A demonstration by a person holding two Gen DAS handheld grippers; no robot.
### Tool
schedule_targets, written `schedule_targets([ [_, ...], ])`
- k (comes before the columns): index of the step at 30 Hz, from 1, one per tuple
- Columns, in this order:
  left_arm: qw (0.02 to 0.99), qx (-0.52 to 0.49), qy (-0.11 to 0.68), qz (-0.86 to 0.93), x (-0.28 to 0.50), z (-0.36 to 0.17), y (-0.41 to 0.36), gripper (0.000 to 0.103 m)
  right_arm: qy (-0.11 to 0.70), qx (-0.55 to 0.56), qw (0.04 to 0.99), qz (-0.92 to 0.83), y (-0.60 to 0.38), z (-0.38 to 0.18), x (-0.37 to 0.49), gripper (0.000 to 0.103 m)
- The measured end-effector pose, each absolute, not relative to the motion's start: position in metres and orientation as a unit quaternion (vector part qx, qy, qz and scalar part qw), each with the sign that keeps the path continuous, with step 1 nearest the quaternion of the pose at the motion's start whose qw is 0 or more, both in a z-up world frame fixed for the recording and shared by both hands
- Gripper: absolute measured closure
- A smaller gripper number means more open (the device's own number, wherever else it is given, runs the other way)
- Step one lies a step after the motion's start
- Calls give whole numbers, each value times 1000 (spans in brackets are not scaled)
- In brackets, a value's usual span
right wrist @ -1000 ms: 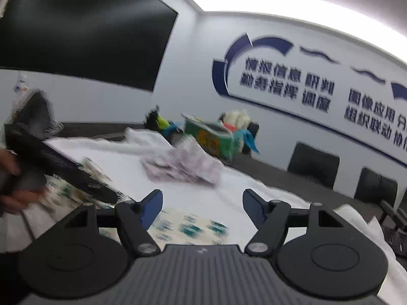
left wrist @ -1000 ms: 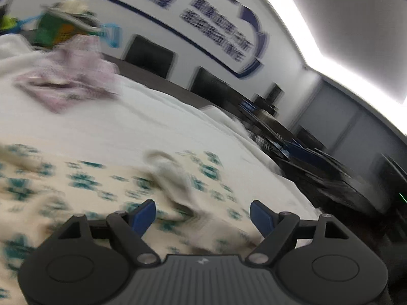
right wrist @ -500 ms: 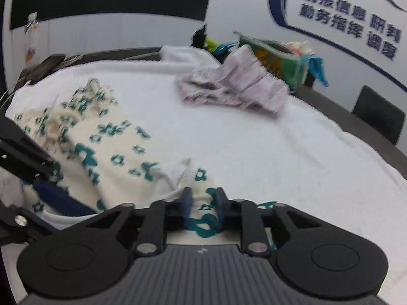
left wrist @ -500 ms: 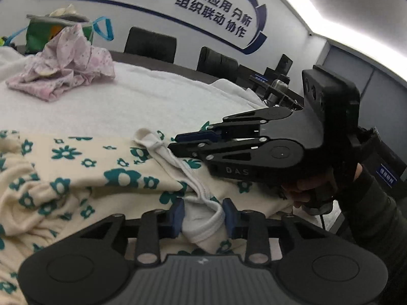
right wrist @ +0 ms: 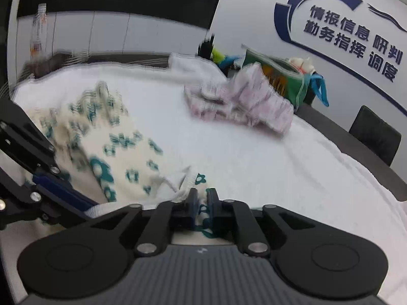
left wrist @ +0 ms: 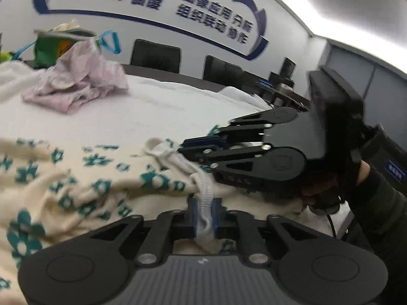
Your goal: Fold clothes
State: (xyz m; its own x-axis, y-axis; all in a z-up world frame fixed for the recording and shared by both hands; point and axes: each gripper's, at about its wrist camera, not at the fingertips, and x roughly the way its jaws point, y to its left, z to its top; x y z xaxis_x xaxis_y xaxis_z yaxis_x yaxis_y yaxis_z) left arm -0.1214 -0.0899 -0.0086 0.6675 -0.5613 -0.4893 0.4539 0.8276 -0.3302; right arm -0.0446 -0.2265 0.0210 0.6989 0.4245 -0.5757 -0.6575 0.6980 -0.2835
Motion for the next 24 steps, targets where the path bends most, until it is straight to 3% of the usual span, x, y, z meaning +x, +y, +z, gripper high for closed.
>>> schedule_targets([
  [2, 904, -112, 298, -286, -122, -9, -82, 78, 237, -254, 890, 297, -222, 15, -46, 91],
  [3, 902, -116, 297, -290, -124, -5, -76, 68, 237, -256, 890, 293, -223, 18, -47, 87],
  [4, 902, -118, 294, -293, -126, -1, -68, 59, 234, -256, 893, 289, -226, 21, -49, 75],
  [5, 904, -118, 290, -291, -127, 6, -60, 56, 227, -253, 897, 284, -230, 27, -52, 65],
  [6, 908, -115, 287, -284, -125, 15, -51, 53, 217, -247, 903, 278, -236, 34, -57, 48],
  [7, 909, -109, 288, -279, -121, 25, -42, 52, 207, -235, 910, 272, -246, 42, -63, 40],
  [9, 915, -75, 290, -271, -105, 54, -31, 49, 214, -186, 927, 245, -268, 53, -71, 40],
  [11, 922, -31, 284, -261, -88, 83, -25, 39, 231, -124, 941, 212, -290, 61, -78, 40],
  [13, 930, 34, 264, -253, -69, 106, -32, 15, 260, -43, 948, 180, -309, 60, -85, 40],
  [15, 923, 79, 260, -271, -47, 110, -49, 15, 287, 17, 944, 165, -320, 54, -95, 40],
  [20, 843, 59, 352, -401, 17, 68, -104, 17, 319, 107, 929, 156, -326, 34, -114, 40],
  [24, 795, 73, 382, -465, 50, 35, -131, 19, 332, 163, 918, 144, -330, 22, -111, 40],
])
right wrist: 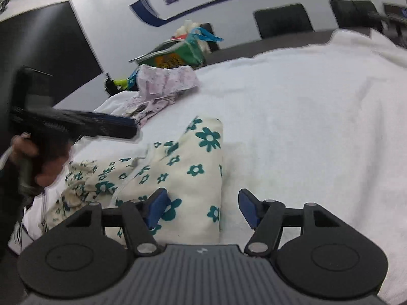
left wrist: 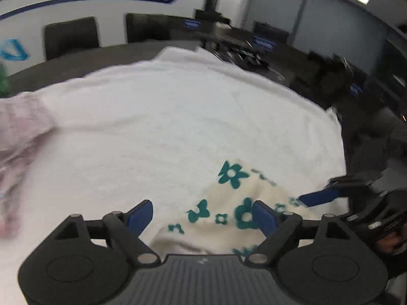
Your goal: Fold clothes
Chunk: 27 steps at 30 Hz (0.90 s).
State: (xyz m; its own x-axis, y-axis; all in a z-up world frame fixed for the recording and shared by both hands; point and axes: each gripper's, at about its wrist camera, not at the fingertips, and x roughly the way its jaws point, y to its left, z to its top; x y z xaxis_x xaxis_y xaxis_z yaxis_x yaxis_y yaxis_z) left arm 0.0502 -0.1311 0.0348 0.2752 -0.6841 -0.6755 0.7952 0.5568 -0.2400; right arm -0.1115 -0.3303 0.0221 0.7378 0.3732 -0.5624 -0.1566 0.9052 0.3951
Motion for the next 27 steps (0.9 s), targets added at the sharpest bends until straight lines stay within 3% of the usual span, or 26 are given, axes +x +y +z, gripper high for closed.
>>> schedule_targets([
  [5, 765, 52, 404, -499, 73, 17, -136, 22, 344, 220, 903, 133, -333, 11, -122, 40],
  [6, 762, 44, 406, -502, 76, 17, -135, 39, 344, 226, 901, 135, -330, 7, -121, 41],
  [7, 760, 36, 409, -504, 78, 17, -134, 66, 340, 223, 904, 133, -325, 4, -121, 55],
  [9, 760, 24, 409, -505, 78, 18, -132, 87, 327, 169, 921, 127, -311, 9, -116, 77],
  [10, 770, 28, 399, -497, 74, 22, -131, 96, 319, 146, 927, 134, -307, 14, -113, 80],
  [15, 829, -7, 366, -422, 91, 50, -123, 98, 268, 33, 949, 159, -302, 56, -70, 83],
  [21, 880, -82, 379, -274, 150, 53, -118, 96, 260, -89, 935, 225, -304, 85, 46, 83],
  [25, 865, -122, 423, -240, 170, 32, -98, 64, 283, -137, 911, 266, -297, 77, 129, 83],
  [27, 856, -127, 434, -253, 156, 31, -75, 57, 325, -124, 908, 234, -295, 60, 160, 77],
])
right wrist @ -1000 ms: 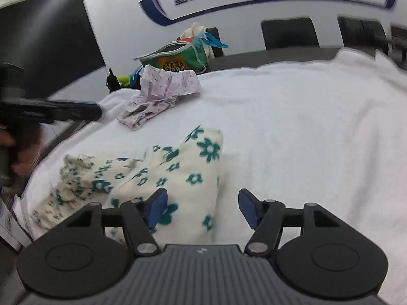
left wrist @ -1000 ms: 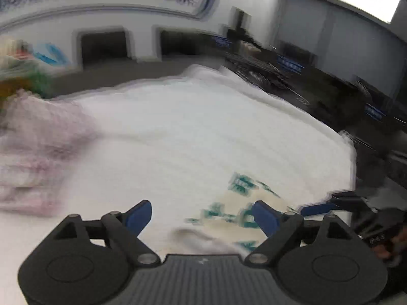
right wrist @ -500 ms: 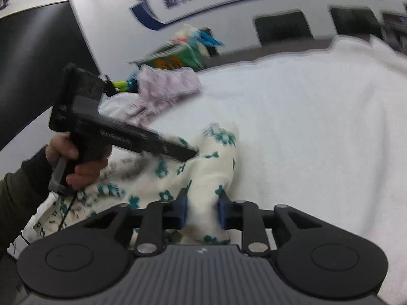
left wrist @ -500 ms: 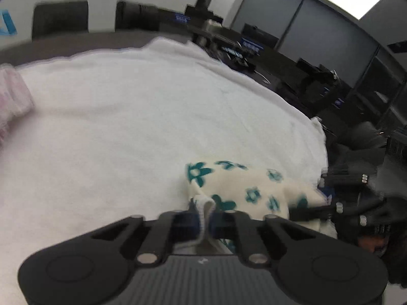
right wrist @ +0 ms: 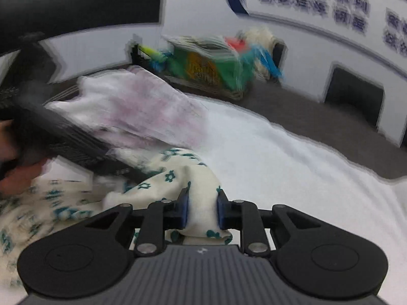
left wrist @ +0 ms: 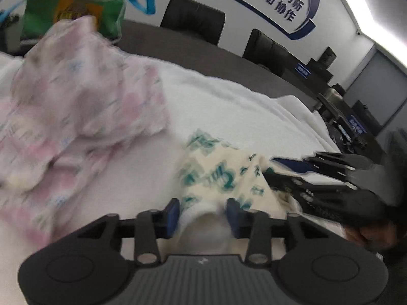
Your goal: Fold clothes
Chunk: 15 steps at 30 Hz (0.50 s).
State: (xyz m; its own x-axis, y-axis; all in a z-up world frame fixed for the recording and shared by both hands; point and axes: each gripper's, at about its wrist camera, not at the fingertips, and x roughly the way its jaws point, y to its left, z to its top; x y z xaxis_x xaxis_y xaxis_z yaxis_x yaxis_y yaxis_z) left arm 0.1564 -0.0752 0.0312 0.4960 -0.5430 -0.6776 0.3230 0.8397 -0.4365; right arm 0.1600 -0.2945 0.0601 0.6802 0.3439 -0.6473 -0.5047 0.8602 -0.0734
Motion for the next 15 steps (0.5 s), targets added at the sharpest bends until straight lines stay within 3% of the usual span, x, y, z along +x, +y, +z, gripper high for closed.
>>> schedule_targets([
  [2, 857, -117, 424, -268, 126, 38, -44, 51, 352, -118, 909, 190, -291, 47, 173, 65],
  [3, 859, -110, 416, -276, 108, 42, -27, 43, 345, -111, 916, 170, -294, 47, 164, 57],
  [4, 866, -97, 406, -276, 88, 45, -11, 35, 330, -102, 926, 156, -298, 50, 151, 54],
  [6, 880, -67, 389, -263, 54, 43, 12, 29, 309, -53, 941, 130, -309, 57, 114, 45],
  [9, 884, -51, 389, -254, 22, 32, 32, 29, 316, 76, 934, 149, -319, 51, 49, 45],
  [12, 893, -28, 375, -246, 6, 20, 32, 32, 338, 92, 913, 207, -280, 29, -6, 45],
  [14, 900, -5, 368, -236, -3, 21, 28, 46, 350, 82, 906, 222, -248, 18, -28, 45],
  [15, 899, -1, 367, -239, -7, 22, 27, 65, 355, 79, 903, 230, -233, 13, -37, 45],
])
